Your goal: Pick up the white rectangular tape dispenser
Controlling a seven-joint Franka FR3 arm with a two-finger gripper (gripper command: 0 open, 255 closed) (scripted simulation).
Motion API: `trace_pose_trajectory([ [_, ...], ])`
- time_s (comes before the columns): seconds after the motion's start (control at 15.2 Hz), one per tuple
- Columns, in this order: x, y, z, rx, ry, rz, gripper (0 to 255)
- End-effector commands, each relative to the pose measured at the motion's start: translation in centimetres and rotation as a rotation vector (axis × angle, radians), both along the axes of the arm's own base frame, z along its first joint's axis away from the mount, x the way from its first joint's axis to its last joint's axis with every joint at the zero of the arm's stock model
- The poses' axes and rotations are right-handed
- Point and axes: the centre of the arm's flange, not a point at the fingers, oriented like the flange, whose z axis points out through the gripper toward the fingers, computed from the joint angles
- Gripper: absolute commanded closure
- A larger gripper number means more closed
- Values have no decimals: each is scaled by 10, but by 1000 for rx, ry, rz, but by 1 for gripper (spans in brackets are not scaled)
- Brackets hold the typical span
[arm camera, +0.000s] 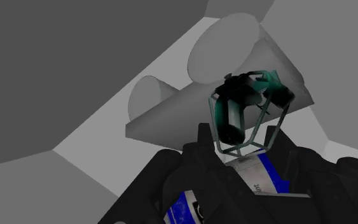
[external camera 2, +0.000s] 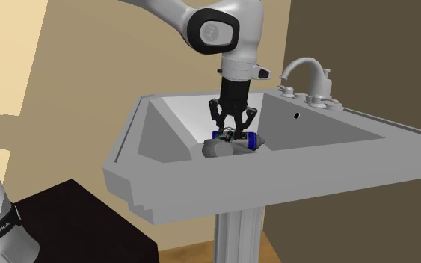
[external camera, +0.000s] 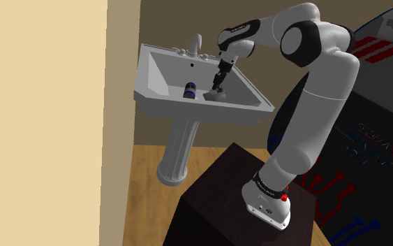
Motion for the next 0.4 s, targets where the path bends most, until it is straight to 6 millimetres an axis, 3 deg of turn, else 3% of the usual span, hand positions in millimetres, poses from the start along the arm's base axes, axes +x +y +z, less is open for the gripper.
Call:
trace_pose_trajectory([
  [0.0,0,0,11,0,0,0,255],
  [0.33,0,0,28,0,0,0,255],
])
